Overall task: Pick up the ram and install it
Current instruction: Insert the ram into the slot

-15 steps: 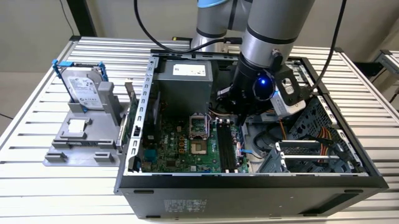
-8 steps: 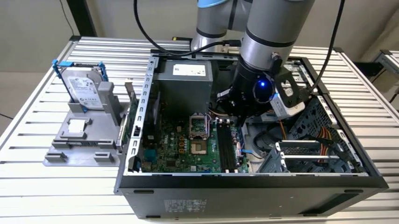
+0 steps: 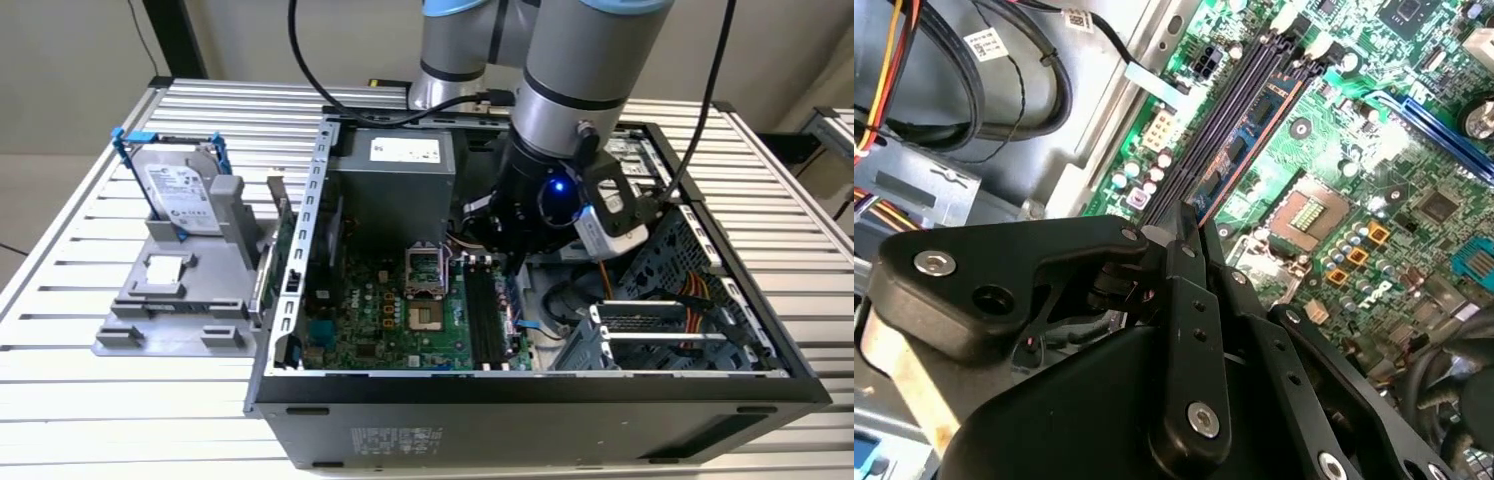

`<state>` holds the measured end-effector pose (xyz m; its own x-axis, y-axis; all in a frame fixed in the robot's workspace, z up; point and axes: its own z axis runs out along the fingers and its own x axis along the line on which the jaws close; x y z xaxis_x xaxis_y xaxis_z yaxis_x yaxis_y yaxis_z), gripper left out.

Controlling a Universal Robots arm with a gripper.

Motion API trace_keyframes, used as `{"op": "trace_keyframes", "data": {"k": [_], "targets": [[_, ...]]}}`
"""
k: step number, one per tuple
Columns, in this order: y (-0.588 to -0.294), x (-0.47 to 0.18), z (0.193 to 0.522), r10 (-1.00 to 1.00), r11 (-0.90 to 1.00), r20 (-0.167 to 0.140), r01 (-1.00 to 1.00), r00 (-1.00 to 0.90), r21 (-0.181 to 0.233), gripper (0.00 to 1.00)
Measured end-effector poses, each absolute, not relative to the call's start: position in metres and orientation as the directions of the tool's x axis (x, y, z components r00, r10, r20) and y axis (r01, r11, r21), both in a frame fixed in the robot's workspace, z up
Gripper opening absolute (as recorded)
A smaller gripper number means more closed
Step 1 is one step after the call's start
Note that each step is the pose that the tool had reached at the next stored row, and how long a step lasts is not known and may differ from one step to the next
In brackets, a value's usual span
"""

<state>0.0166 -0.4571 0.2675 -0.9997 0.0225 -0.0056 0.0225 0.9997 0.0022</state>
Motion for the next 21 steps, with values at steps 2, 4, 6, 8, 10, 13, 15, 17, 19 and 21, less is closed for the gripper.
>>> {"op": "trace_keyframes", "data": {"k": [2, 4, 6, 8, 10, 13, 15, 17, 19, 21], "targets": [[-0.457, 0.017, 0.265, 0.028, 1.000, -0.005, 0.028, -1.000, 0.002, 0.00], [-0.457, 0.016, 0.263, 0.034, 0.999, -0.002, 0.034, -0.999, 0.002, 0.00], [-0.458, 0.017, 0.262, 0.037, 0.999, 0.000, 0.037, -0.999, 0.002, 0.00], [-0.458, 0.017, 0.260, 0.040, 0.999, 0.000, 0.040, -0.999, 0.001, 0.00], [-0.458, 0.017, 0.258, 0.043, 0.999, 0.000, 0.043, -0.999, 0.001, 0.00], [-0.458, 0.017, 0.254, 0.048, 0.999, 0.000, 0.048, -0.999, -0.001, 0.00], [-0.458, 0.017, 0.252, 0.050, 0.999, 0.000, 0.050, -0.999, -0.002, 0.00], [-0.458, 0.017, 0.250, 0.051, 0.999, 0.000, 0.051, -0.999, -0.004, 0.00], [-0.459, 0.017, 0.248, 0.052, 0.999, 0.000, 0.052, -0.999, -0.005, 0.00], [-0.459, 0.017, 0.246, 0.052, 0.999, 0.000, 0.052, -0.999, -0.005, 0.00]]}}
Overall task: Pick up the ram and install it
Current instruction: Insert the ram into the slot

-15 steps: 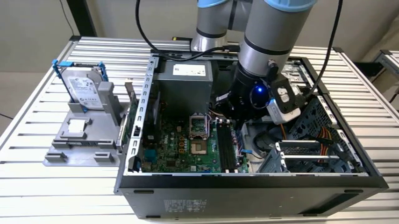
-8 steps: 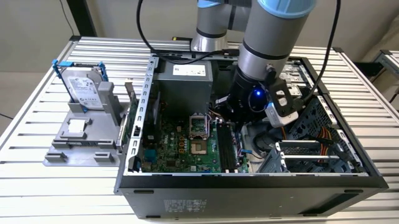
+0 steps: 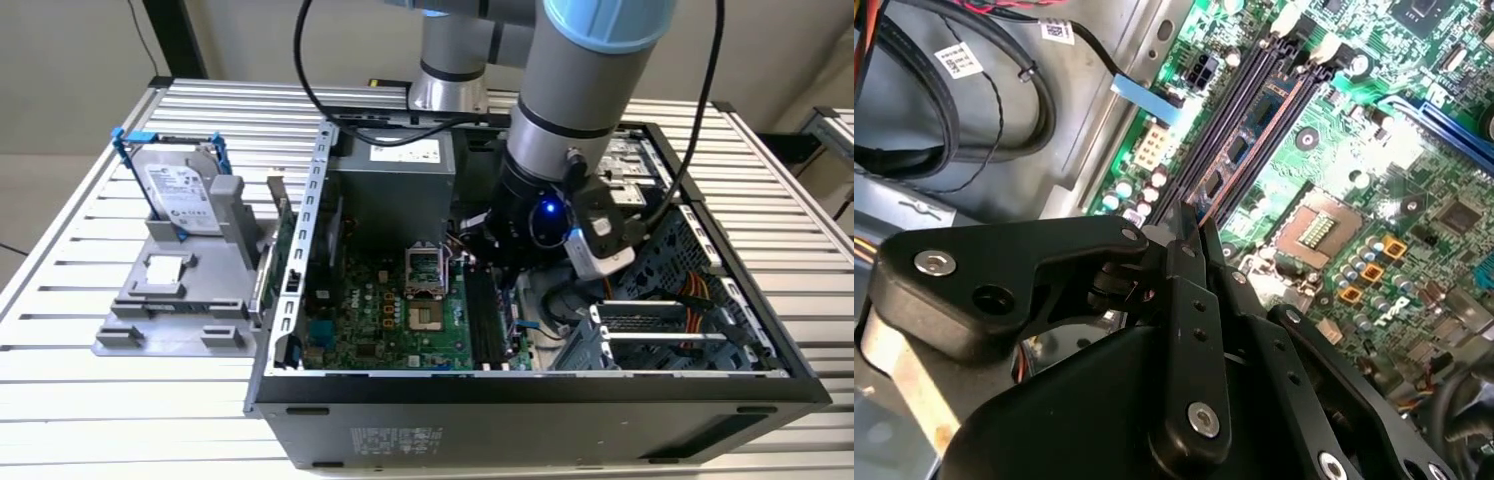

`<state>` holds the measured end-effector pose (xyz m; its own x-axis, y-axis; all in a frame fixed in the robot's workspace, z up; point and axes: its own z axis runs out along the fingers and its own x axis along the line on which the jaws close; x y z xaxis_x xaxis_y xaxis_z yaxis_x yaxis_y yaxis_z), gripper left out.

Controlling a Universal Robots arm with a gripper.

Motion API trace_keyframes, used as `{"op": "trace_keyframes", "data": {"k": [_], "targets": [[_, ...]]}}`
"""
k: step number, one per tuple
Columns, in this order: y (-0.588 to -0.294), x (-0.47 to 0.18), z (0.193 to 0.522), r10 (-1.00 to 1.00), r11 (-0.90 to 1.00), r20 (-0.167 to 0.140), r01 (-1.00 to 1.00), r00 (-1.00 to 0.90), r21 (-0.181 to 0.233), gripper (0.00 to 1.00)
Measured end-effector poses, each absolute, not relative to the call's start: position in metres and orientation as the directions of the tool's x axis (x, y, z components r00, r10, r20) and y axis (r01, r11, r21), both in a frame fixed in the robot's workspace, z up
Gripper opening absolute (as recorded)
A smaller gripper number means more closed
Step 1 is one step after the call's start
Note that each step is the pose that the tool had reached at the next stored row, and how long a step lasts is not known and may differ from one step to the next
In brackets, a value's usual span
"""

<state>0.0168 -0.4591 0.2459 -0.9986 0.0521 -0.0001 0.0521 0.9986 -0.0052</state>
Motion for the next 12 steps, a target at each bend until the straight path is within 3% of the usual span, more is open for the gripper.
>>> {"op": "trace_keyframes", "data": {"k": [12], "targets": [[-0.4621, 0.0173, 0.2374, 0.052, 0.999, 0.000, 0.052, -0.999, -0.016, 0.00]]}}
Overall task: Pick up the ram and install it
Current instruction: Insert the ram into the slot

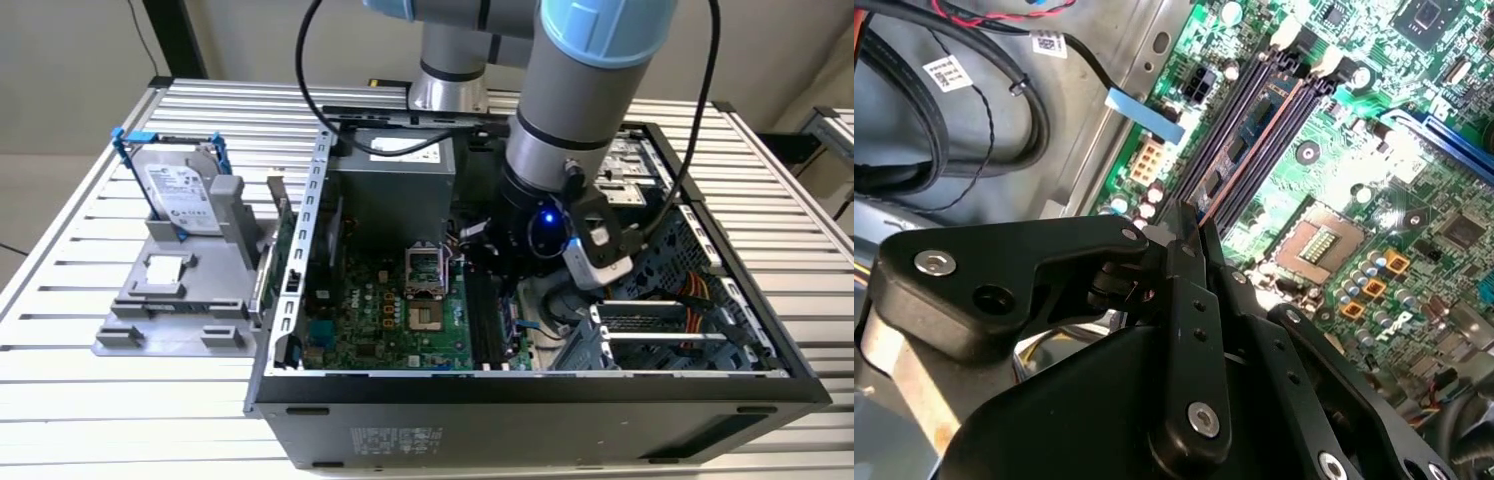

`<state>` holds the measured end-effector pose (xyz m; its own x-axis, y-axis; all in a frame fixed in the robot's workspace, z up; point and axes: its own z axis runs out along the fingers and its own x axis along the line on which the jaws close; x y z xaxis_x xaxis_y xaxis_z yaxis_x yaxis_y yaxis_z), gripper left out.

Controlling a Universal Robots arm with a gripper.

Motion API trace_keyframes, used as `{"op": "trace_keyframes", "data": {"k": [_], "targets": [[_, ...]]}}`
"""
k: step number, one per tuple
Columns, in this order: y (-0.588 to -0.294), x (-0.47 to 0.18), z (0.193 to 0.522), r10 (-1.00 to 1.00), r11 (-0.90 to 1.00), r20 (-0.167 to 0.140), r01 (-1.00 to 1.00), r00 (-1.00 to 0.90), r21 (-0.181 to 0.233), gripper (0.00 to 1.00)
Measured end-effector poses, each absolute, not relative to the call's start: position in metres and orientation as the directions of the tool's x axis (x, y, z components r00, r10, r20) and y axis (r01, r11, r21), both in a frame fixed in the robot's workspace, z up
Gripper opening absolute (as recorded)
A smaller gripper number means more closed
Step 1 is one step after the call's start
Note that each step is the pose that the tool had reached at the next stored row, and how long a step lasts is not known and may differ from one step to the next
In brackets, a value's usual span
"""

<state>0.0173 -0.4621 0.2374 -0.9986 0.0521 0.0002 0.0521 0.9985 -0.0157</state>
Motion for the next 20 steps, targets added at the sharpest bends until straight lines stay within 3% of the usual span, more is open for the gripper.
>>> {"op": "trace_keyframes", "data": {"k": [20], "targets": [[-0.4644, 0.0163, 0.2304, 0.049, 0.999, 0.001, 0.049, -0.999, -0.021, 0.00]]}}
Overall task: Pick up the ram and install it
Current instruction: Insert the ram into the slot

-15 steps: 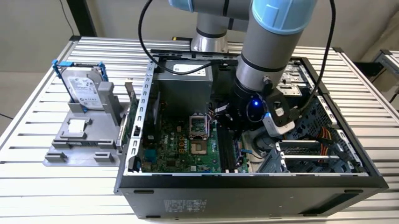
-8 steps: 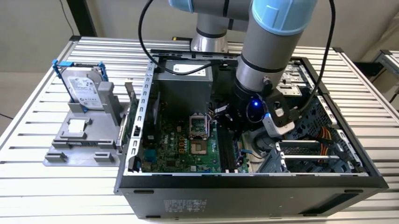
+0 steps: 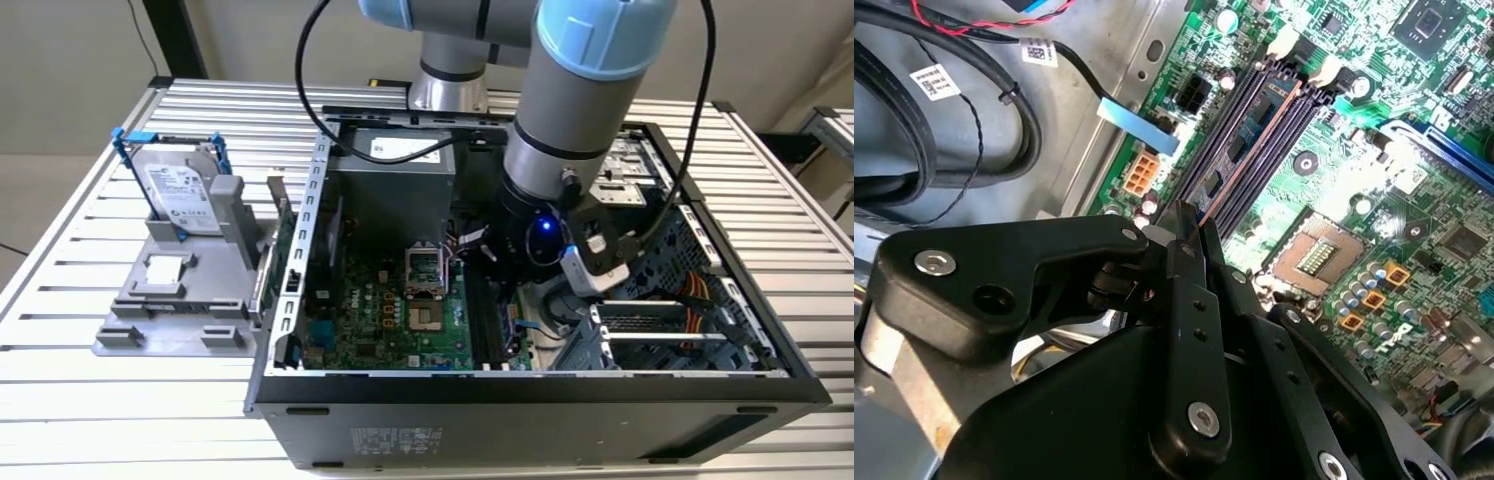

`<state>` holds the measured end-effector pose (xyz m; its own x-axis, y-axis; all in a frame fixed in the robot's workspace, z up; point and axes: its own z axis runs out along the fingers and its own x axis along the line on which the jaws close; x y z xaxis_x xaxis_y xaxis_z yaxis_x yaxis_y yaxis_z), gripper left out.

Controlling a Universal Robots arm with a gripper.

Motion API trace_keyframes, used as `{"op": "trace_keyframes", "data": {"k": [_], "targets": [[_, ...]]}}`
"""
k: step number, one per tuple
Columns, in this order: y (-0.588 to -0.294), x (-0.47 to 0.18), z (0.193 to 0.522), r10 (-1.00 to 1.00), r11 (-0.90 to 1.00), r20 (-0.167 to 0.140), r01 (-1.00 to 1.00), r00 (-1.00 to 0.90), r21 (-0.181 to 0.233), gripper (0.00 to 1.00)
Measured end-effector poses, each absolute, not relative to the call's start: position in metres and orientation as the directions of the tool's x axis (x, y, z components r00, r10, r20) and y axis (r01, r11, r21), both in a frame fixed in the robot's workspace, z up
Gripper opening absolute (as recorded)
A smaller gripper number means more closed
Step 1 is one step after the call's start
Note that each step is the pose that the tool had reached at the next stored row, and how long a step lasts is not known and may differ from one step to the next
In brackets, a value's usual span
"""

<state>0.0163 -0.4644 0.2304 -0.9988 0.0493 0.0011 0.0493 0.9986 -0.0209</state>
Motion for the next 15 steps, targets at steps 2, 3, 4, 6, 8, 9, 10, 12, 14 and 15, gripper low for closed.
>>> {"op": "trace_keyframes", "data": {"k": [2, 3, 4, 6, 8, 9, 10, 12, 14, 15], "targets": [[-0.4645, 0.0162, 0.2294, 0.049, 0.999, 0.001, 0.049, -0.999, -0.023, 0.00], [-0.4645, 0.0162, 0.2289, 0.049, 0.999, 0.001, 0.049, -0.999, -0.024, 0.00], [-0.4645, 0.0161, 0.2284, 0.049, 0.998, 0.001, 0.049, -0.999, -0.025, 0.00], [-0.4645, 0.0161, 0.2276, 0.049, 0.998, 0.001, 0.049, -0.999, -0.027, 0.00], [-0.4645, 0.0157, 0.2270, 0.046, 0.999, 0.001, 0.046, -0.999, -0.029, 0.00], [-0.4645, 0.0156, 0.2265, 0.044, 0.999, 0.001, 0.044, -0.999, -0.029, 0.00], [-0.4646, 0.0154, 0.2260, 0.042, 0.999, 0.001, 0.042, -0.999, -0.030, 0.00], [-0.4646, 0.0152, 0.2253, 0.040, 0.999, 0.001, 0.040, -0.999, -0.031, 0.00], [-0.4645, 0.0151, 0.2246, 0.039, 0.999, 0.001, 0.039, -0.999, -0.031, 0.00], [-0.4646, 0.0150, 0.2244, 0.039, 0.999, 0.001, 0.039, -0.999, -0.031, 0.00]]}}
